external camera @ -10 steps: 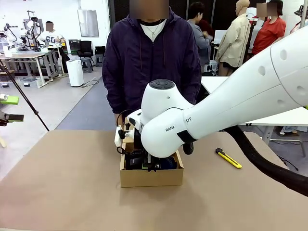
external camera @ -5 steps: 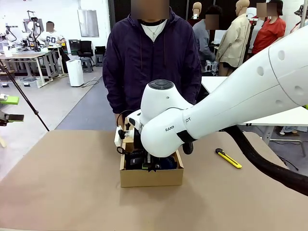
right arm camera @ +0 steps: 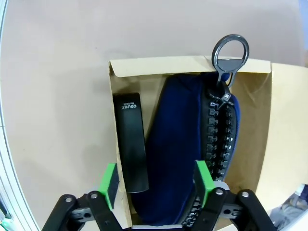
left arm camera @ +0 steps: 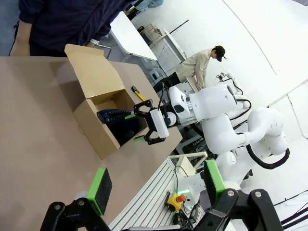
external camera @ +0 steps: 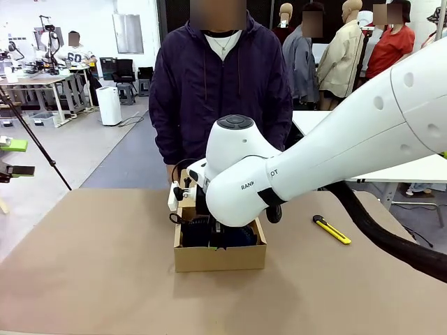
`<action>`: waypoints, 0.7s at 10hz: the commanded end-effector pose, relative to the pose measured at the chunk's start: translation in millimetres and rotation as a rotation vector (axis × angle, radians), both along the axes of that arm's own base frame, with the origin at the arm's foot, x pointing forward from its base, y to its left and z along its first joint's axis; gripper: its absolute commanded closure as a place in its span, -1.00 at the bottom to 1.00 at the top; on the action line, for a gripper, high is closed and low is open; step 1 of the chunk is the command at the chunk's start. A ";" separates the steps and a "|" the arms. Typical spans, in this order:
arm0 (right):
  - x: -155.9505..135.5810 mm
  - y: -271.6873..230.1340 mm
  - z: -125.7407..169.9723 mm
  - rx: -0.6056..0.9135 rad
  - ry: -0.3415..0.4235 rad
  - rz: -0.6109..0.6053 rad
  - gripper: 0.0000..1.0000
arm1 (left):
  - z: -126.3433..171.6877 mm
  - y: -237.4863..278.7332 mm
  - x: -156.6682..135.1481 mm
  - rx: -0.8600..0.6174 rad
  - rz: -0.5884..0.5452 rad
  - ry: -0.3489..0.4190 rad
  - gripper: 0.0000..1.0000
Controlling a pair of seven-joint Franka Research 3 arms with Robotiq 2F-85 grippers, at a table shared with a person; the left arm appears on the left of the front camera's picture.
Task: Pack the items into the box.
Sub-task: Pick up the item indicated by the person and place it inside the Mailer Box.
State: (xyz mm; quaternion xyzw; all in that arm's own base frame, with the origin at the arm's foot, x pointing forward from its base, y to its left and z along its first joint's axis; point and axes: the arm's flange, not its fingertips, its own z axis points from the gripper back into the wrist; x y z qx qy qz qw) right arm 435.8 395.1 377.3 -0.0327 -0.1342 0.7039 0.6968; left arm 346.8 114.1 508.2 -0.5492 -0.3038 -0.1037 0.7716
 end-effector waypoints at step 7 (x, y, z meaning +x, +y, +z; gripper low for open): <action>-1.6 -2.6 25.9 -0.001 -0.039 -0.024 -1.00 | 1.7 3.1 -3.3 0.004 -0.013 0.012 -1.00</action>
